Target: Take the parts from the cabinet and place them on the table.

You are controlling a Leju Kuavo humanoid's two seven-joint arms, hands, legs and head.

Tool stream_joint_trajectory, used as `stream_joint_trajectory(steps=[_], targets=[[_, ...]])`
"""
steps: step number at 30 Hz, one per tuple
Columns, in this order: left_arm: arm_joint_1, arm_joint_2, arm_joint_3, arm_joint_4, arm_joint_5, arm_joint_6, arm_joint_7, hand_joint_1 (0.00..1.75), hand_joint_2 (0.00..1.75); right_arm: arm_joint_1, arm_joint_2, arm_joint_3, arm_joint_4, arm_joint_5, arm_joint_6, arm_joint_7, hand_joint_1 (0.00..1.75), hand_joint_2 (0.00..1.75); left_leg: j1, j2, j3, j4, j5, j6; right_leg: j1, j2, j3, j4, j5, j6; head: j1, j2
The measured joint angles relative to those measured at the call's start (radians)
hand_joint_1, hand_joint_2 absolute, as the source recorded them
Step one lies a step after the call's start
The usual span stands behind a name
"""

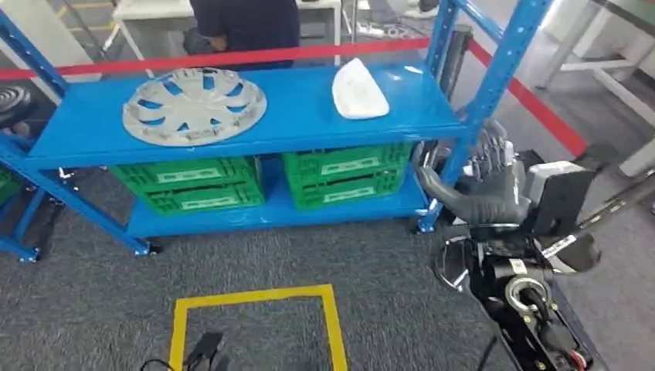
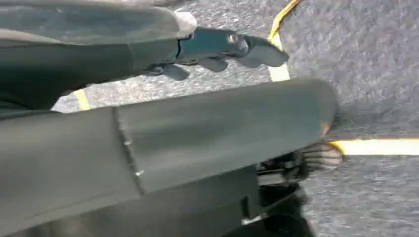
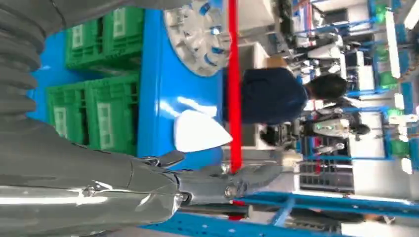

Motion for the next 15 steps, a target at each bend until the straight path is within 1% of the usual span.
stream_joint_trajectory(steps=[1,2,3,4,5,6,7,8,9,10,11,12,13,14,15], targets=[[0.001,0.0,0.0,0.0,0.0,0.0,0.003,0.0,0.0,-0.004,0.0,0.0,0.0,0.0,-0.002,0.0,0.0,1.75,-0.002,-0.001,-0.002,0.004,0.003,-0.003,-0.001,0.002,0.004,-0.002,0.0,-0.004,0.0,0.0],[0.0,0.002,0.0,0.0,0.0,0.0,0.004,0.0,0.0,-0.003,0.0,-0.001,-0.001,0.0,-0.003,0.0,0.0,1.75,-0.002,0.001,-0.011,0.017,-0.002,-0.006,-0.01,0.004,0.022,-0.012,0.0,-0.005,0.001,0.0],[-0.001,0.001,0.0,0.0,0.0,0.0,0.006,0.0,0.0,-0.004,0.0,-0.001,-0.001,0.0,-0.003,-0.001,0.0,1.75,0.0,0.005,-0.033,0.06,-0.001,-0.013,-0.011,0.005,0.03,-0.018,0.0,-0.007,-0.002,0.0],[-0.003,0.001,0.0,0.0,0.0,0.0,0.006,0.0,0.0,-0.004,0.0,-0.001,-0.001,0.0,-0.003,0.0,0.0,1.75,0.003,0.005,-0.079,0.134,-0.017,-0.021,-0.013,0.003,0.032,-0.02,-0.003,-0.011,-0.009,0.0],[-0.004,0.001,0.0,0.0,0.0,0.0,0.007,0.0,0.0,-0.004,0.0,0.0,-0.001,0.0,-0.003,0.0,0.0,1.75,0.008,0.006,-0.134,0.216,-0.042,-0.027,-0.013,0.003,0.035,-0.02,-0.007,-0.015,-0.011,0.0],[-0.003,0.001,0.0,0.0,0.0,0.0,0.008,0.0,0.0,-0.003,0.0,0.0,0.0,0.0,-0.003,0.0,0.0,1.75,0.012,0.006,-0.188,0.286,-0.069,-0.032,-0.013,0.003,0.038,-0.02,-0.013,-0.015,-0.012,0.0],[-0.002,0.001,0.0,0.0,0.0,0.001,0.008,0.0,0.0,-0.003,0.0,0.0,0.0,0.0,-0.003,0.0,0.0,1.75,0.014,0.006,-0.217,0.318,-0.083,-0.035,-0.013,0.003,0.041,-0.02,-0.017,-0.015,-0.013,0.0],[0.0,0.001,0.0,0.0,0.0,0.002,0.009,0.0,0.0,-0.002,0.0,0.0,0.001,-0.001,-0.003,0.0,0.0,1.75,0.017,0.006,-0.252,0.34,-0.089,-0.037,-0.013,0.004,0.051,-0.02,-0.025,-0.015,-0.015,0.0],[0.0,0.001,0.0,0.0,0.0,0.002,0.009,0.0,0.0,-0.002,0.0,0.0,0.002,-0.003,-0.004,-0.001,0.0,1.75,0.018,0.006,-0.26,0.324,-0.075,-0.038,-0.013,0.005,0.06,-0.02,-0.032,-0.015,-0.019,0.0],[0.0,0.001,0.0,0.0,0.0,0.003,0.009,0.0,0.0,-0.002,0.0,0.001,0.003,-0.003,-0.004,-0.001,0.0,1.75,0.019,0.006,-0.247,0.261,-0.025,-0.037,-0.013,0.006,0.075,-0.02,-0.043,-0.013,-0.021,0.0],[-0.001,0.002,0.0,0.0,0.0,0.003,0.009,0.0,0.0,-0.003,0.0,0.001,0.003,-0.003,-0.004,-0.002,0.0,1.75,0.018,0.006,-0.217,0.171,0.04,-0.032,-0.013,0.007,0.089,-0.021,-0.053,-0.011,-0.023,0.0],[-0.001,0.003,0.0,0.0,0.0,0.003,0.009,0.0,0.0,-0.004,0.0,0.001,0.005,-0.004,-0.004,-0.003,0.0,1.75,0.017,0.006,-0.183,0.074,0.112,-0.025,-0.013,0.006,0.102,-0.021,-0.063,-0.008,-0.026,0.0],[-0.001,0.003,0.0,0.0,0.0,0.003,0.008,0.0,0.0,-0.005,0.0,0.001,0.005,-0.004,-0.004,-0.004,0.0,1.75,0.016,0.006,-0.164,0.003,0.161,-0.016,-0.013,0.006,0.108,-0.023,-0.072,-0.005,-0.026,0.0],[-0.003,0.005,0.0,0.0,0.0,0.003,0.008,0.0,0.0,-0.006,0.0,0.001,0.007,-0.005,-0.004,-0.006,0.0,1.75,0.009,0.006,-0.165,0.004,0.135,-0.016,-0.013,0.007,0.103,-0.026,-0.075,0.0,-0.023,0.0],[-0.007,0.005,0.0,0.0,0.0,0.003,0.008,0.0,0.0,-0.01,0.0,0.001,0.008,-0.007,-0.004,-0.009,0.0,1.75,0.005,0.005,-0.167,-0.006,0.117,-0.016,-0.015,0.009,0.095,-0.026,-0.08,0.008,-0.022,0.0]])
